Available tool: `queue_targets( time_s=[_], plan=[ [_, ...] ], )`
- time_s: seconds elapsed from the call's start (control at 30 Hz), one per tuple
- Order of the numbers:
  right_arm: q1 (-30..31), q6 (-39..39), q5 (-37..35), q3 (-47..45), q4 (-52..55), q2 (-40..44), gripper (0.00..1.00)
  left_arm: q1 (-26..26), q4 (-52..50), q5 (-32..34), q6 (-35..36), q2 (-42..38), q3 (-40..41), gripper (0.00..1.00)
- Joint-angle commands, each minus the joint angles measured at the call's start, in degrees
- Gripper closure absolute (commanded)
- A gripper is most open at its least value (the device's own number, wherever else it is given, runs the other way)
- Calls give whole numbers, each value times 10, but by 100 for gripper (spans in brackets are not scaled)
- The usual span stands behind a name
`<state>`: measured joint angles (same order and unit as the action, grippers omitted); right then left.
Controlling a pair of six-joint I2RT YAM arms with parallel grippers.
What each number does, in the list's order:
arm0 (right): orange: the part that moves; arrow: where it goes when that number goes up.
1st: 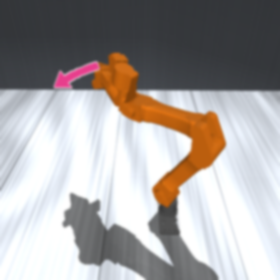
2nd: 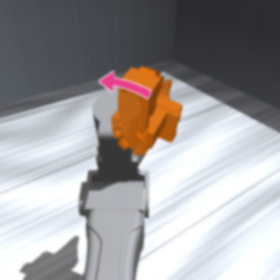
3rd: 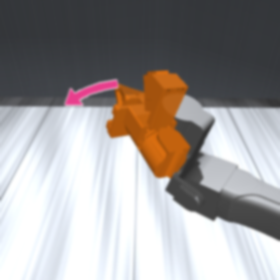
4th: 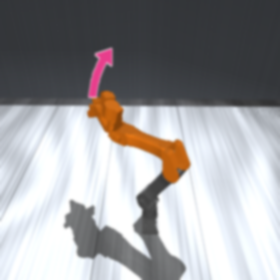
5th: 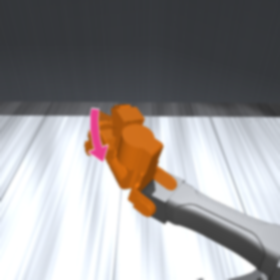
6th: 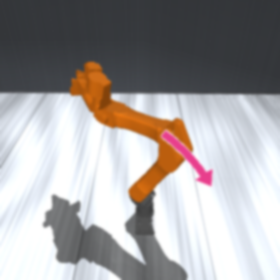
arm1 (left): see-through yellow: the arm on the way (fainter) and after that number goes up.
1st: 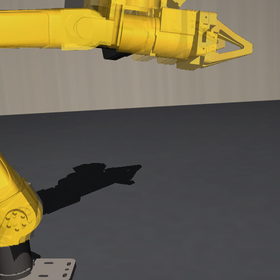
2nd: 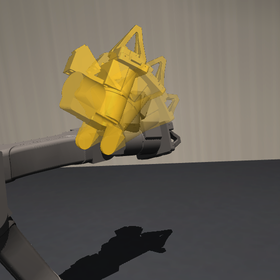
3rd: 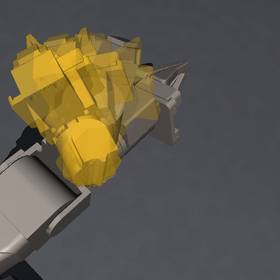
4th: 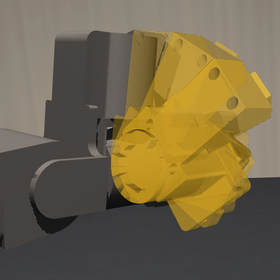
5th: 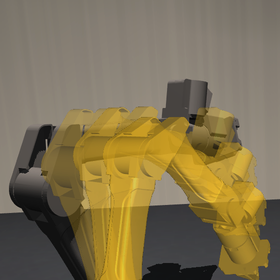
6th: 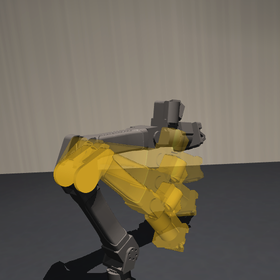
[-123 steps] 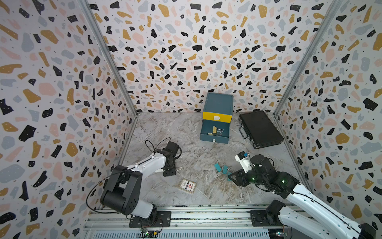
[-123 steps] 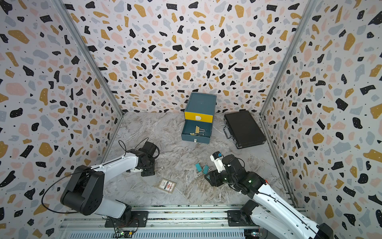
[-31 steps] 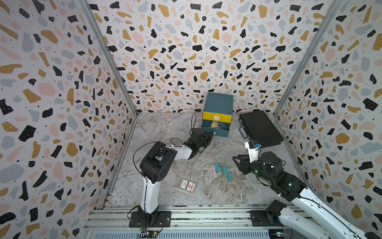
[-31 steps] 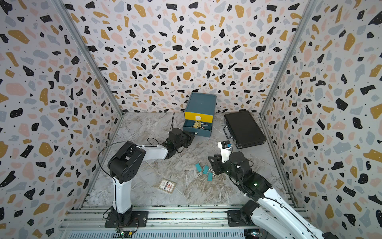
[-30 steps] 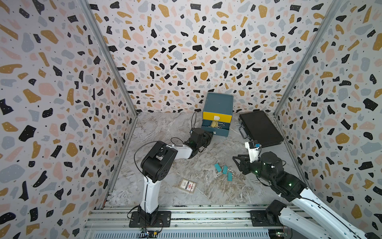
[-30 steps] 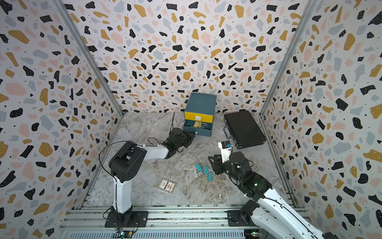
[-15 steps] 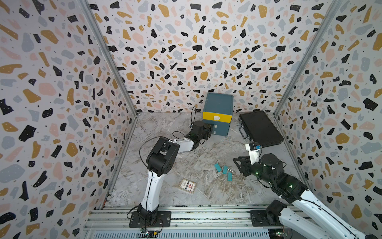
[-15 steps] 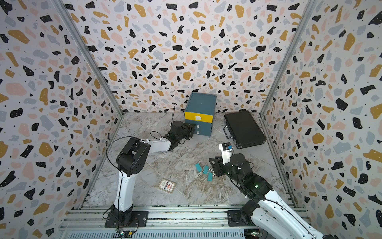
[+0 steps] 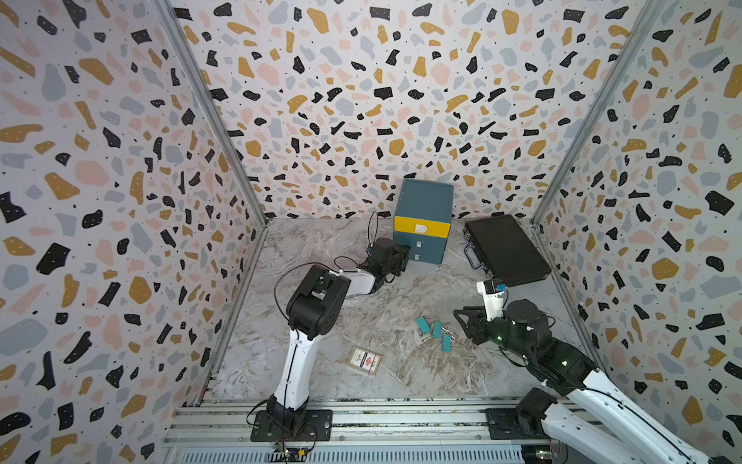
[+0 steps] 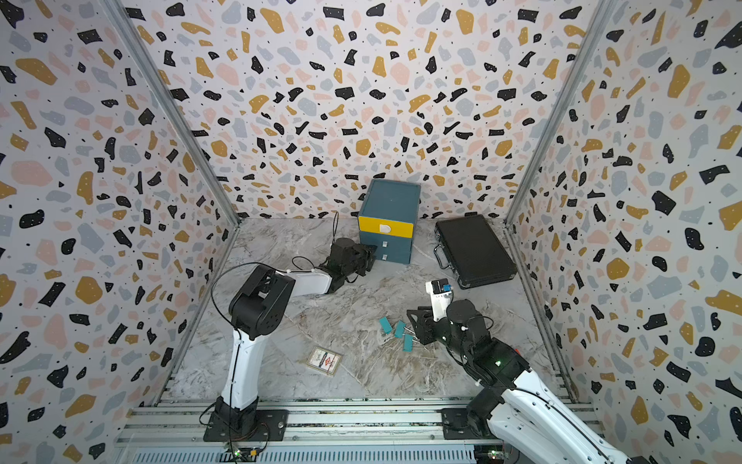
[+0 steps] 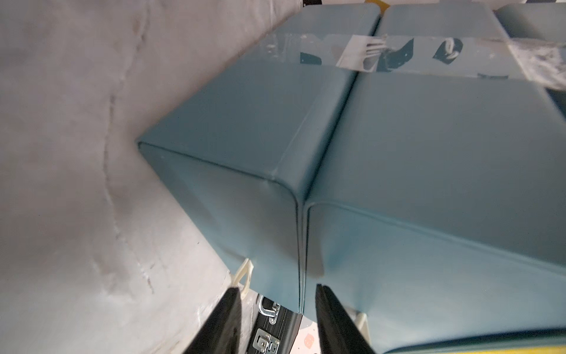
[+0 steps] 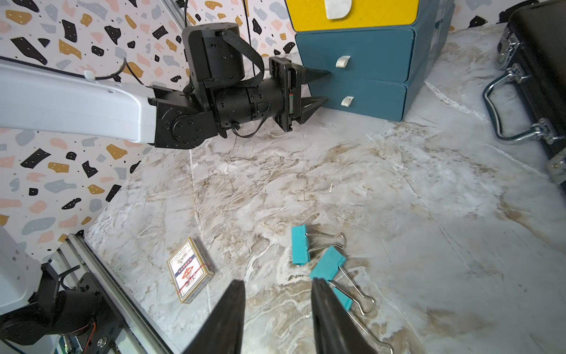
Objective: Put the binder clips in the drawer according to color
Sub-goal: Close the drawer in the storage box, then open the drawer in the storage box.
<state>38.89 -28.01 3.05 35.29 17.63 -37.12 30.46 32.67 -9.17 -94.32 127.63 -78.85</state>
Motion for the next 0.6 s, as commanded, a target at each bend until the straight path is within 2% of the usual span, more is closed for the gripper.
queue_targets(
  time_s=[0.0,0.3,0.57],
  plan=[
    [-2,-1,1,0,3,2,59,8,60,-4,-7,27,3,56],
    [-7,3,5,0,0,-12,59,15,72,-2,0,52,-10,57],
    [-12,2,8,-4,-3,-14,59,23,92,-1,-11,74,-28,63]
  ],
)
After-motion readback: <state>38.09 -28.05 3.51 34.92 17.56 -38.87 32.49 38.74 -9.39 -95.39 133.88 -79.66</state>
